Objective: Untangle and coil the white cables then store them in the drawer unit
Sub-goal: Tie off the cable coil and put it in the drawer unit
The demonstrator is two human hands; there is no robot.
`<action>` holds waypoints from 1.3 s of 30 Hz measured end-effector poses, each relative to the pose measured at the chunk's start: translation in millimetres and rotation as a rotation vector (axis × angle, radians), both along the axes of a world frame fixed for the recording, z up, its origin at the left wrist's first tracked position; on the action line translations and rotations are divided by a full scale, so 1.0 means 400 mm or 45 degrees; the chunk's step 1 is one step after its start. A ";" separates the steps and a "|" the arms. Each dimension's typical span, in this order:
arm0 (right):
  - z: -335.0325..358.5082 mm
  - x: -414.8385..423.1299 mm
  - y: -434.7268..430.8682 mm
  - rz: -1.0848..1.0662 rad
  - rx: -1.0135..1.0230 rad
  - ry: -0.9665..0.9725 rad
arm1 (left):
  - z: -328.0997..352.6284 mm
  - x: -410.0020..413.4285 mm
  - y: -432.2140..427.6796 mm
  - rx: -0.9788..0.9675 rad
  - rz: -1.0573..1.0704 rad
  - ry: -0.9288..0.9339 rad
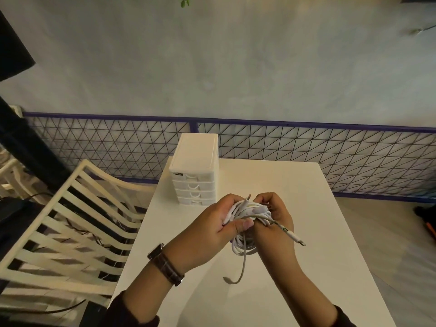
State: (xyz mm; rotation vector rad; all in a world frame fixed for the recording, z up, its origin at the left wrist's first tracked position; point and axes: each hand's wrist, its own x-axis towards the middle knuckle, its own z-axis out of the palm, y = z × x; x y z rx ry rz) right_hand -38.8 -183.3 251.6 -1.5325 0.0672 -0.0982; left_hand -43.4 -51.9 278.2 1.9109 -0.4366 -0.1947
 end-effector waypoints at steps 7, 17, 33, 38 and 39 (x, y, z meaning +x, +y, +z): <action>-0.021 0.008 -0.010 0.101 0.189 0.116 | -0.004 -0.004 -0.004 0.076 0.013 -0.067; -0.008 0.045 -0.118 0.874 0.624 0.267 | -0.021 0.001 0.027 0.054 0.025 -0.088; 0.054 0.156 -0.019 0.655 0.423 0.430 | -0.076 0.008 -0.015 0.450 0.102 0.116; 0.042 0.174 -0.002 0.558 0.516 0.547 | -0.103 0.014 -0.039 0.953 0.328 -0.047; 0.038 0.175 -0.003 0.546 0.542 0.582 | -0.112 0.011 -0.046 1.038 0.366 -0.122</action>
